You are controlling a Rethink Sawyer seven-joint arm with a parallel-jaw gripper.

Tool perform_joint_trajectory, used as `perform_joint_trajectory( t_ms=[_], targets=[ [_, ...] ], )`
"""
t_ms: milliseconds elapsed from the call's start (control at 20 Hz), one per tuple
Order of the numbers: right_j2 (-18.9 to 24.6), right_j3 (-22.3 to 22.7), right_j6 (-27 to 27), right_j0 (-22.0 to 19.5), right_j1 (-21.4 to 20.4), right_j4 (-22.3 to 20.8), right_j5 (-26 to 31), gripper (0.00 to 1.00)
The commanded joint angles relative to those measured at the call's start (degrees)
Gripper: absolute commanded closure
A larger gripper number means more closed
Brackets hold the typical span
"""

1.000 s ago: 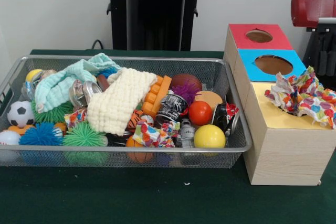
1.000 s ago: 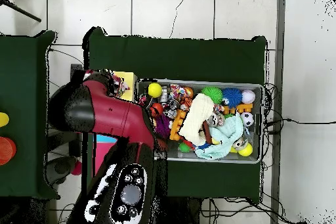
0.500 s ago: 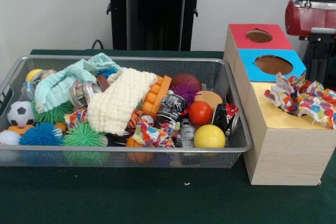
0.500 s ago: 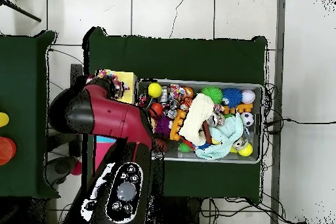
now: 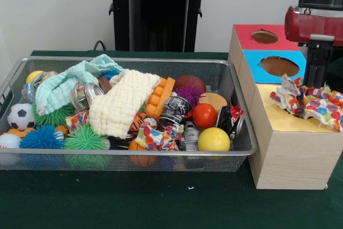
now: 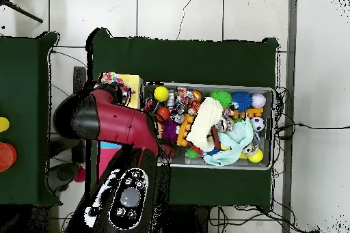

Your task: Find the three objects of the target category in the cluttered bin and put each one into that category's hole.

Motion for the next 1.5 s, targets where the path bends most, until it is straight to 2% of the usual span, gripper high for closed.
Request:
perform_joint_trajectory(
  t_ms=[50, 250, 450, 1150, 1250, 1350, 1500],
  targets=[
    [1.95, 3.25, 9.53, -0.62, 3.08, -2.3, 6.98, 1.0],
    [2.09, 2.77, 9.69, -0.81, 3.73, -2.07, 8.46, 1.0],
    [0.69, 1.58, 11.63, 0.18, 4.17, -1.57, 14.28, 1.0],
    [1.85, 2.02, 14.37, 0.07, 3.8, 0.52, 16.48, 1.0],
    [2.11, 2.56, 14.62, 0.07, 3.52, 0.97, 14.25, 1.0],
    [3.28, 4.16, 14.76, -0.32, 2.97, 1.71, 7.56, 1.0],
    [3.88, 5.06, 15.13, -0.52, 2.69, 1.89, 3.16, 1.0]
  ],
)
